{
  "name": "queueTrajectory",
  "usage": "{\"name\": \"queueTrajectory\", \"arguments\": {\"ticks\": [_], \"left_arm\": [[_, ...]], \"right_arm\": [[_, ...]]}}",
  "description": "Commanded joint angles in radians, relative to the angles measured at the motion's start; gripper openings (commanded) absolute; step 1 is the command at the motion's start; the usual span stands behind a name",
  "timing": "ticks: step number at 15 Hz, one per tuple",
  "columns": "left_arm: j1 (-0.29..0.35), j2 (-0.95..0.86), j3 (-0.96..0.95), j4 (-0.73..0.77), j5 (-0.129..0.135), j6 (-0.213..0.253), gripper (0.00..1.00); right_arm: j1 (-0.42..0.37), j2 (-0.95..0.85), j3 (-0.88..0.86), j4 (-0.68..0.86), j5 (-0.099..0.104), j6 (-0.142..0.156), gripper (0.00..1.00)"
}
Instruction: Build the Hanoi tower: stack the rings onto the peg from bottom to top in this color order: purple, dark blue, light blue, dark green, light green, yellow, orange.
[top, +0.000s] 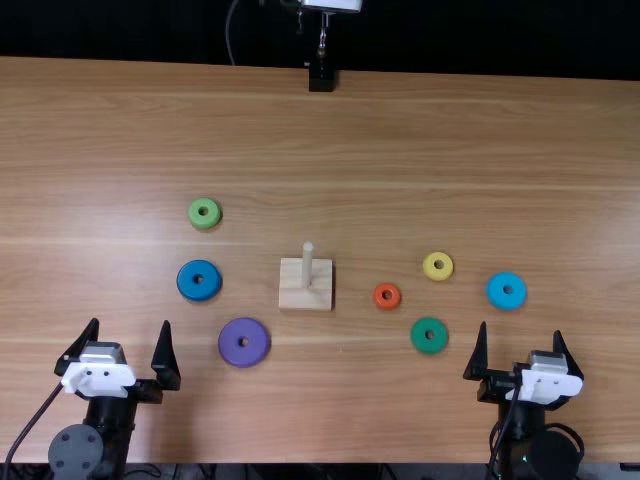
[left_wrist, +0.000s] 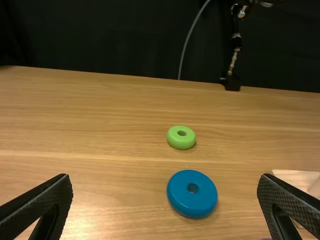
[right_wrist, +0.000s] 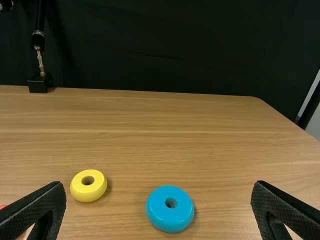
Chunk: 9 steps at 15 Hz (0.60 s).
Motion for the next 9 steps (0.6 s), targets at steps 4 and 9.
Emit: {"name": "queueTrajectory", "arguments": {"ticks": [4,9], "left_arm": [[-0.070,0.010,0.011,0.003,-0.038,0.004,1.00],[-0.079,0.347,0.345,-0.022,-0.058,0.006,1.00]], "right_arm": [[-0.007,-0.007,-0.010,-0.015,0.005,0.010,1.00],[-0.007,-0.007,-0.010,-0.015,0.005,0.010,1.00]]}}
